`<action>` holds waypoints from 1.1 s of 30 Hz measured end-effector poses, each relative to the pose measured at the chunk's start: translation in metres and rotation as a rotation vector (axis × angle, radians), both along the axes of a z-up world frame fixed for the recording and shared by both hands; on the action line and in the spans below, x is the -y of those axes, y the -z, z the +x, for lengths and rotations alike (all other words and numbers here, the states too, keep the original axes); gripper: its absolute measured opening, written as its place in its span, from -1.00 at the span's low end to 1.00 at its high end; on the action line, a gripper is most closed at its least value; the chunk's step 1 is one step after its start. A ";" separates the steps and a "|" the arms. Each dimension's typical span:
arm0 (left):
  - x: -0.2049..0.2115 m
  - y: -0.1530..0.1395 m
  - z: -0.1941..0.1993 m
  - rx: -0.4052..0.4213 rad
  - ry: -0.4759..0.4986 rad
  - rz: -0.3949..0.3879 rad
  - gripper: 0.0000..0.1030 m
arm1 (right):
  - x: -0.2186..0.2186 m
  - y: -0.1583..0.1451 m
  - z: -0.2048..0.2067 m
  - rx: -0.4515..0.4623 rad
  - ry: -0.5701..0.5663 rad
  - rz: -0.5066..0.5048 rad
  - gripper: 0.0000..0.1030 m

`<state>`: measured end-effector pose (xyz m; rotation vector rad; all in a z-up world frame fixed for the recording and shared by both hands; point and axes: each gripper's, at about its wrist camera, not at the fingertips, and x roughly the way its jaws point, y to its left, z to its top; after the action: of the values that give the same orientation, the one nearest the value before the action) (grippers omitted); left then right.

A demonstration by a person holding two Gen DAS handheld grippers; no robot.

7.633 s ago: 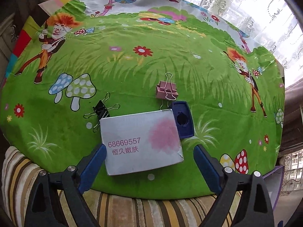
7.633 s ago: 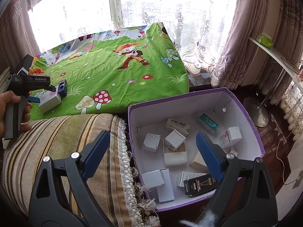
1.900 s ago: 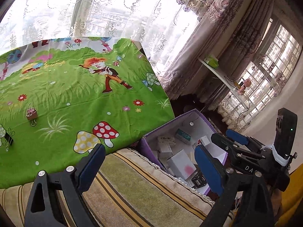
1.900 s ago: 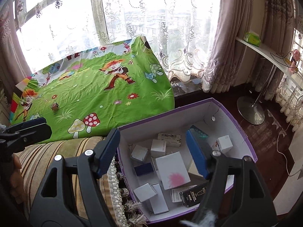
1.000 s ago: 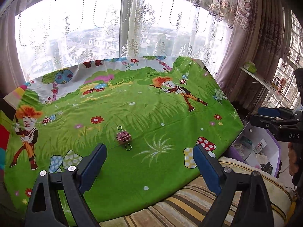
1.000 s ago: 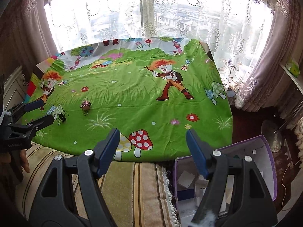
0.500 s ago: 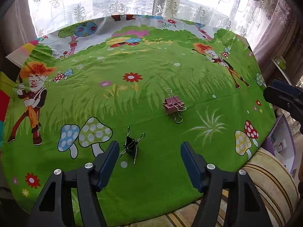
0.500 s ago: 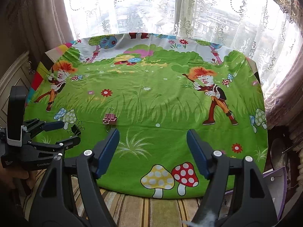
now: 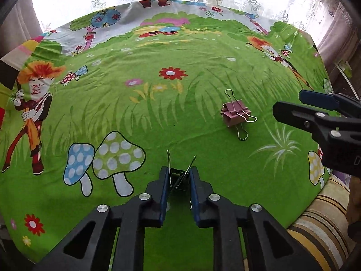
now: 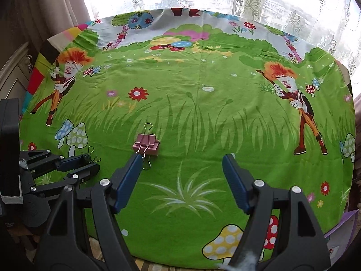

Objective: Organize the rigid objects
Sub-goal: 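Grasp the black binder clip with left tool while right grasps pink clip, then carry both clips into the purple box and open both tools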

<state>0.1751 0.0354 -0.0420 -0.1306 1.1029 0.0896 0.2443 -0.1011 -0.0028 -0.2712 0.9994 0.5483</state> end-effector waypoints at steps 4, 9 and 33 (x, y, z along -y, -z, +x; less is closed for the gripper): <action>-0.015 -0.002 -0.010 0.033 -0.091 -0.029 -0.64 | -0.016 0.014 0.003 -0.043 -0.004 0.015 0.48; -0.040 -0.007 -0.026 0.080 -0.210 -0.094 -0.64 | -0.037 0.030 0.003 -0.039 -0.036 -0.032 0.48; -0.011 -0.035 -0.050 0.164 -0.179 -0.039 -0.64 | 0.000 0.000 -0.034 0.057 0.059 0.016 -0.30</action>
<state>0.1254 0.0459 -0.0067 -0.2672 0.9279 0.2141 0.2104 -0.1011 -0.0029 -0.2414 0.9449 0.4920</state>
